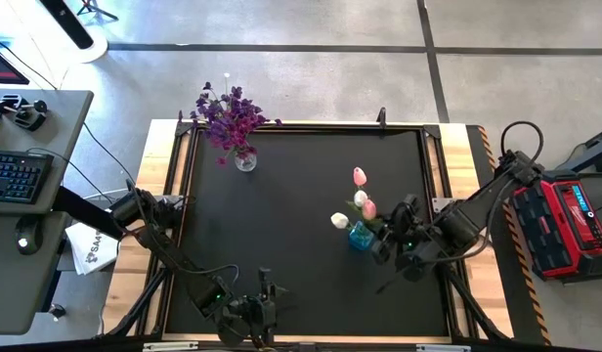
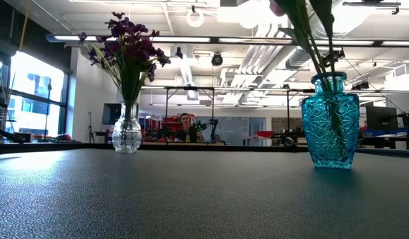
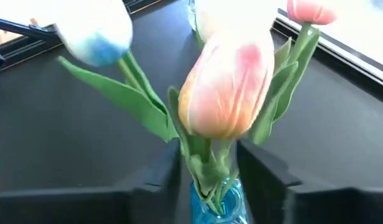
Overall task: Sort flowers into vase by color
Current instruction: Put the pink flower into the transparent blue vase, then move the transparent blue vase to the top right of the table
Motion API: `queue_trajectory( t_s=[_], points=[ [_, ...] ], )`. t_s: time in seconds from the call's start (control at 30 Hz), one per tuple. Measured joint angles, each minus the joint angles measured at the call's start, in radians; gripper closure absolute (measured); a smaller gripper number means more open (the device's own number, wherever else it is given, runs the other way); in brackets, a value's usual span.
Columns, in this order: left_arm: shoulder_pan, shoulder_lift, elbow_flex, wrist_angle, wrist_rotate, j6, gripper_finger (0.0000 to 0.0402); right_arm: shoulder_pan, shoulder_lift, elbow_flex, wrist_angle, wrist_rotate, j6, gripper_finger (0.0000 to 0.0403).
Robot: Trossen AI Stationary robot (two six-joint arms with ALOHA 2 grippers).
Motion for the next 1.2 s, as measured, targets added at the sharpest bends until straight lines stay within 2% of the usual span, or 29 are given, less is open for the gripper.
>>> queue_trajectory(
  t_s=[0.13, 0.27, 0.47, 0.63, 0.73, 0.93, 1.07, 1.2],
  points=[
    [0.000, 0.000, 0.000, 0.000, 0.000, 0.000, 0.0245, -0.004, 0.000, 0.024, 0.001, -0.022, -0.037, 0.0205],
    [0.000, 0.000, 0.000, 0.001, 0.000, 0.000, 0.0245, 0.002, 0.000, 0.086, -0.017, -0.052, -0.055, 0.0166],
    [0.000, 0.000, 0.000, 0.001, 0.000, 0.000, 0.0245, 0.038, 0.000, 0.186, -0.102, -0.131, -0.047, 0.0160],
    [-0.001, 0.000, 0.000, 0.001, 0.005, -0.008, 0.0245, 0.110, -0.001, 0.179, -0.143, -0.172, 0.077, 0.0165],
    [-0.001, 0.000, 0.000, 0.000, 0.007, -0.025, 0.0245, 0.170, 0.000, 0.139, -0.159, -0.219, 0.158, 0.0169],
    [-0.001, 0.000, 0.000, -0.001, 0.007, -0.025, 0.0245, 0.297, 0.000, -0.001, -0.127, -0.229, 0.281, 0.0171],
    [-0.001, 0.000, 0.000, -0.001, 0.007, -0.025, 0.0245, 0.339, 0.000, -0.167, 0.044, -0.146, 0.303, 0.0171],
    [0.002, 0.000, 0.000, -0.001, 0.007, -0.024, 0.0245, 0.322, 0.000, -0.331, 0.239, -0.085, 0.241, 0.0165]
  ],
)
